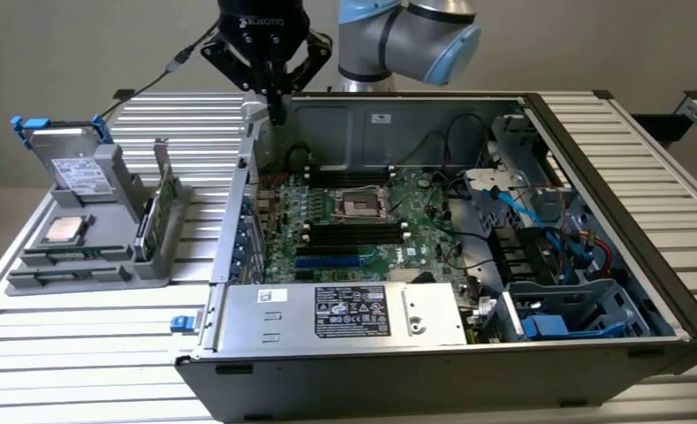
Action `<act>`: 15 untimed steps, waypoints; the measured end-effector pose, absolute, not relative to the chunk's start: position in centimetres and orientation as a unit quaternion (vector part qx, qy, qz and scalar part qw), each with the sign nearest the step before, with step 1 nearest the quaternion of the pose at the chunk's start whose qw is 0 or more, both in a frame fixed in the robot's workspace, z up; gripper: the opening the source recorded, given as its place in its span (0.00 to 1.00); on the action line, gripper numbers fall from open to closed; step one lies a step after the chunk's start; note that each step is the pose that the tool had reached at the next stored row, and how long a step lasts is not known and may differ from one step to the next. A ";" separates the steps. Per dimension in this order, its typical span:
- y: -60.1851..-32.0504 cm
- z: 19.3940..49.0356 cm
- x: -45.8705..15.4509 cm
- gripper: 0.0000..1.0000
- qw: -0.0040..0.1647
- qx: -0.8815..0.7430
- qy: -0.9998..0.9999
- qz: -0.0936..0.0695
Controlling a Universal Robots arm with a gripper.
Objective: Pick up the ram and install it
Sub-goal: 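Reach for the ram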
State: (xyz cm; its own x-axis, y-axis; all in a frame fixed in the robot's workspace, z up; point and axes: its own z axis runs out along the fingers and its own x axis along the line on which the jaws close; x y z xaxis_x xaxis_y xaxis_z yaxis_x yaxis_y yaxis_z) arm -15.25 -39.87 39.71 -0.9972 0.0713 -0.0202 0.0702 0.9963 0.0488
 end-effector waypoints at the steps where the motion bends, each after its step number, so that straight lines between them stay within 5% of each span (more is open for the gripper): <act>1: -39.9 39.7 -15.7 0.10 0.011 0.035 0.999 0.024; 15: -39.9 39.2 -22.1 0.10 0.011 0.035 0.999 0.024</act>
